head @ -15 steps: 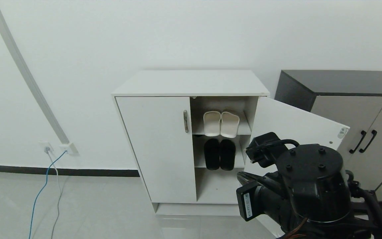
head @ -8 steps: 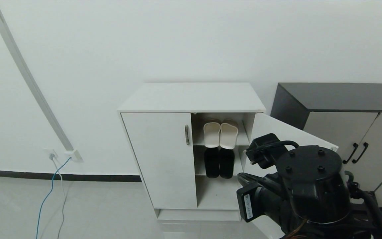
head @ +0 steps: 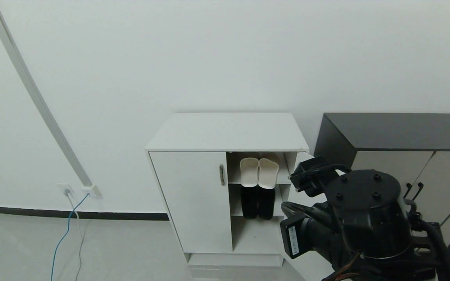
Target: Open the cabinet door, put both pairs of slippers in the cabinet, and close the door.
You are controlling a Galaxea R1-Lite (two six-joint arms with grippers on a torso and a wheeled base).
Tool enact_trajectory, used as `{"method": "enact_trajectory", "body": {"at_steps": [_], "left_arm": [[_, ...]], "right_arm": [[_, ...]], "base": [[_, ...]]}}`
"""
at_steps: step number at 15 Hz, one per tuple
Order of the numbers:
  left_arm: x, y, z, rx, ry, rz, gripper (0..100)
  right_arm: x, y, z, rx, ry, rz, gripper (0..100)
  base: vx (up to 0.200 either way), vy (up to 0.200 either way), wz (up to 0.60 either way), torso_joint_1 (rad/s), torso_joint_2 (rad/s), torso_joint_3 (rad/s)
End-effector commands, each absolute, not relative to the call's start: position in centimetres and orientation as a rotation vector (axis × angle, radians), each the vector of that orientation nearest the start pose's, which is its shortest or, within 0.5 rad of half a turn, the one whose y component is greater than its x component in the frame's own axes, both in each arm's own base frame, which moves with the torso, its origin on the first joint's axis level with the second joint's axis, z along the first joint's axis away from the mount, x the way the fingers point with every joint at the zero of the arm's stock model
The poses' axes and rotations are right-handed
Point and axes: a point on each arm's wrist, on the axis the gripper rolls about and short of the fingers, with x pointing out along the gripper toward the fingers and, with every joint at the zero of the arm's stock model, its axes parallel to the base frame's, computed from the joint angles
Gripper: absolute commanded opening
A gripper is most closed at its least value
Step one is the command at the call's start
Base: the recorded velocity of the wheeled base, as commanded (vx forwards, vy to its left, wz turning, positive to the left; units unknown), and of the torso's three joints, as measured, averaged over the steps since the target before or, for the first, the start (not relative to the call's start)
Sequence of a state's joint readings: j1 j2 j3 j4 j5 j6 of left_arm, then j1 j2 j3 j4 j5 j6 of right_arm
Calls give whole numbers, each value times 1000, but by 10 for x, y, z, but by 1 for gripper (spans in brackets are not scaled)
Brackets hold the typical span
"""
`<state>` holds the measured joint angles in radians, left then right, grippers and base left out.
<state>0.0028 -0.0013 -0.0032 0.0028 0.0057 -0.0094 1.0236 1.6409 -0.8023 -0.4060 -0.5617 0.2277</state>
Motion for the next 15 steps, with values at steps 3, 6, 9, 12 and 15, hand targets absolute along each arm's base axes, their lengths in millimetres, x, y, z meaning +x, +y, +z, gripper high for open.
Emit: {"method": "enact_trajectory", "body": {"at_steps": [3, 6, 9, 12, 15], "left_arm": [[-23, 0, 76, -9, 0, 9, 0], [-23, 0, 76, -9, 0, 9, 0], [-23, 0, 76, -9, 0, 9, 0], [-23, 0, 76, -9, 0, 9, 0], [-23, 0, 76, -9, 0, 9, 0]], "right_arm": [[162, 235, 174, -97, 366, 400, 0], [165, 234, 173, -98, 369, 392, 0], [165, 234, 173, -97, 369, 390, 0], [165, 233, 173, -94, 376, 411, 0], [167, 232, 171, -102, 382, 400, 0]], "base": [[0, 0, 0, 198, -440, -246], [0, 0, 0, 134, -299, -162], [0, 0, 0, 0, 0, 0], [0, 0, -600, 1, 2, 4], [0, 0, -200, 1, 2, 1]]}}
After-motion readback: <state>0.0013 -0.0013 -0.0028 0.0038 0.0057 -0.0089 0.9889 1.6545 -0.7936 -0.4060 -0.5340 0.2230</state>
